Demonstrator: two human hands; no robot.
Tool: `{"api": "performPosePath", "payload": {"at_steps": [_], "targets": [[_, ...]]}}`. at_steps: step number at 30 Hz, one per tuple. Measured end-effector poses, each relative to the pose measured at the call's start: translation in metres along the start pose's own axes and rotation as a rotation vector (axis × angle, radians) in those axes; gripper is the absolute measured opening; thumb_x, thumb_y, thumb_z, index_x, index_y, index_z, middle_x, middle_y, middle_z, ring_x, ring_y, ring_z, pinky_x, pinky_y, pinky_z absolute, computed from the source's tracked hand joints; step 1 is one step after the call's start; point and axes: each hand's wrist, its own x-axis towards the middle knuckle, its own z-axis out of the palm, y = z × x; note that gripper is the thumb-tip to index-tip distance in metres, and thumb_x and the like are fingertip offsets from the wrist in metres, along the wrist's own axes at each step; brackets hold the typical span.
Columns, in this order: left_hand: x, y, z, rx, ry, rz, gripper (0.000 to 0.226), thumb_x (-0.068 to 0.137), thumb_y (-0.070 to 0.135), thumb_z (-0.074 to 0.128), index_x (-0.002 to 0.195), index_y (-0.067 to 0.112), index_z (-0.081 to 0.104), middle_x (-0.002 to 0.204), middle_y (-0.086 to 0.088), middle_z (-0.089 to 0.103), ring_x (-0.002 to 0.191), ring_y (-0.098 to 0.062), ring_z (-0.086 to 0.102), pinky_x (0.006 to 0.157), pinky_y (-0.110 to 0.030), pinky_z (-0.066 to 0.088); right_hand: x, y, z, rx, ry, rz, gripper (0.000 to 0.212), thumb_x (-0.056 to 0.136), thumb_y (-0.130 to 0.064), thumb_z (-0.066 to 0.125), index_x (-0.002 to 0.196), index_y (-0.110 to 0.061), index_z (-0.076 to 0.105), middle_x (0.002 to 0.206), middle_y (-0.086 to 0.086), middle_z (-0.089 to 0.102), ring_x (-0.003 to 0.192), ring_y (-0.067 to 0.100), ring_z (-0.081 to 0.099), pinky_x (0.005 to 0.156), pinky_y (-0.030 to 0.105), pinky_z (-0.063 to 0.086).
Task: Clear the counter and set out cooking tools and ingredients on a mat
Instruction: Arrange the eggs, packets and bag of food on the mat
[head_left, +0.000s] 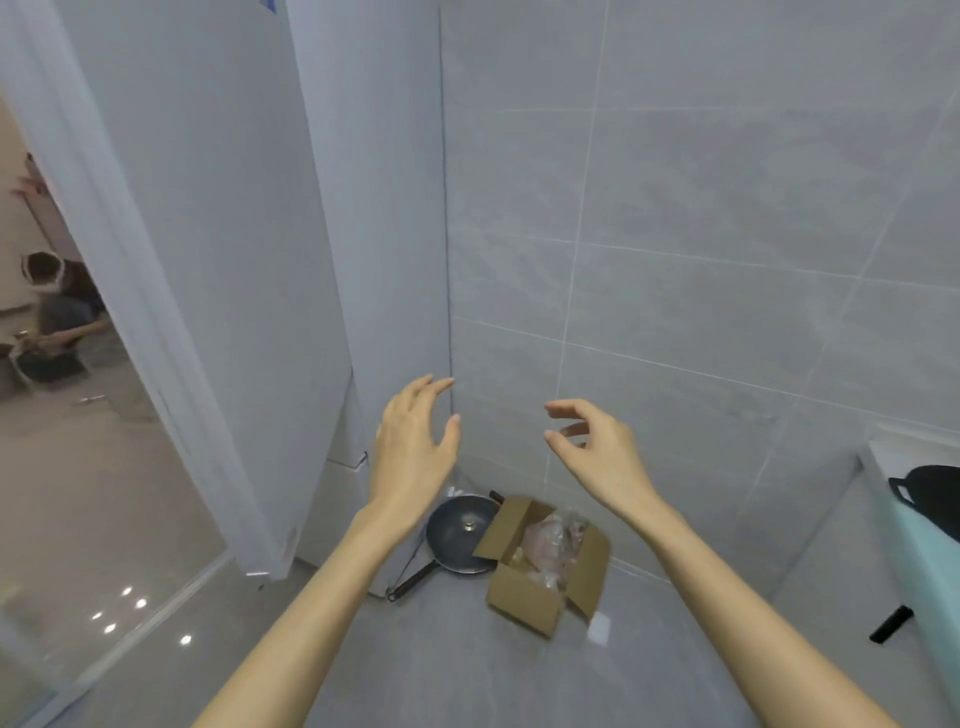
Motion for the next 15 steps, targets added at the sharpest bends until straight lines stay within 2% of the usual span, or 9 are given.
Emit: {"api": "performPosePath", "payload": {"at_steps": [2, 4, 7, 10, 13, 15], "targets": [[0.010, -0.024, -0.019, 0.125, 0.022, -0.042, 0.046, 0.092, 0.025, 0.055, 0.137, 0.020, 0.045, 0.149, -0.009, 0.035, 0.140, -0.027, 0.026, 0.115, -0.040, 0.019, 0.008, -0.018, 0.022, 0.014, -0.011, -0.013, 0.031, 0.090, -0.021, 0.061, 0.121, -0.020, 0.060, 0.118, -0.008, 0.062, 0.097, 0.007, 0.058, 0.083, 0.020, 0.046], [0.020, -0.045, -0.033, 0.262, 0.016, -0.081, 0.052, 0.093, 0.027, 0.053, 0.143, 0.020, 0.038, 0.154, -0.015, 0.023, 0.145, -0.031, 0.010, 0.117, -0.048, 0.004, 0.016, -0.032, 0.045, 0.024, -0.030, -0.027, 0.032, 0.090, -0.021, 0.061, 0.122, -0.020, 0.060, 0.119, -0.008, 0.062, 0.098, 0.008, 0.058, 0.084, 0.021, 0.047], [0.031, -0.069, -0.045, 0.412, 0.038, -0.092, 0.059, 0.092, 0.029, 0.053, 0.147, 0.022, 0.031, 0.157, -0.021, 0.009, 0.145, -0.039, -0.006, 0.111, -0.056, -0.013, 0.034, -0.048, 0.075, 0.035, -0.045, -0.049, 0.033, 0.090, -0.020, 0.061, 0.123, -0.018, 0.060, 0.121, -0.006, 0.061, 0.099, 0.009, 0.058, 0.084, 0.020, 0.046], [0.040, -0.096, -0.048, 0.475, 0.056, -0.073, 0.064, 0.090, 0.025, 0.057, 0.148, 0.020, 0.031, 0.155, -0.028, 0.001, 0.141, -0.048, -0.011, 0.111, -0.056, -0.015, 0.058, -0.061, 0.107, 0.063, -0.048, -0.052, 0.033, 0.090, -0.018, 0.061, 0.123, -0.017, 0.060, 0.122, -0.004, 0.061, 0.099, 0.010, 0.057, 0.085, 0.019, 0.045], [0.042, -0.117, -0.046, 0.520, 0.083, -0.021, 0.069, 0.086, 0.020, 0.063, 0.148, 0.017, 0.032, 0.152, -0.035, -0.002, 0.140, -0.050, -0.012, 0.111, -0.053, -0.015, 0.084, -0.072, 0.143, 0.092, -0.056, -0.064, 0.034, 0.089, -0.016, 0.060, 0.123, -0.016, 0.059, 0.123, -0.003, 0.061, 0.099, 0.012, 0.057, 0.083, 0.018, 0.043], [0.047, -0.129, -0.045, 0.540, 0.105, -0.009, 0.073, 0.083, 0.020, 0.067, 0.147, 0.017, 0.033, 0.150, -0.038, -0.002, 0.140, -0.051, -0.011, 0.110, -0.057, -0.014, 0.106, -0.079, 0.169, 0.117, -0.049, -0.068, 0.034, 0.088, -0.013, 0.060, 0.122, -0.015, 0.060, 0.122, -0.001, 0.062, 0.098, 0.014, 0.058, 0.083, 0.019, 0.044]]}}
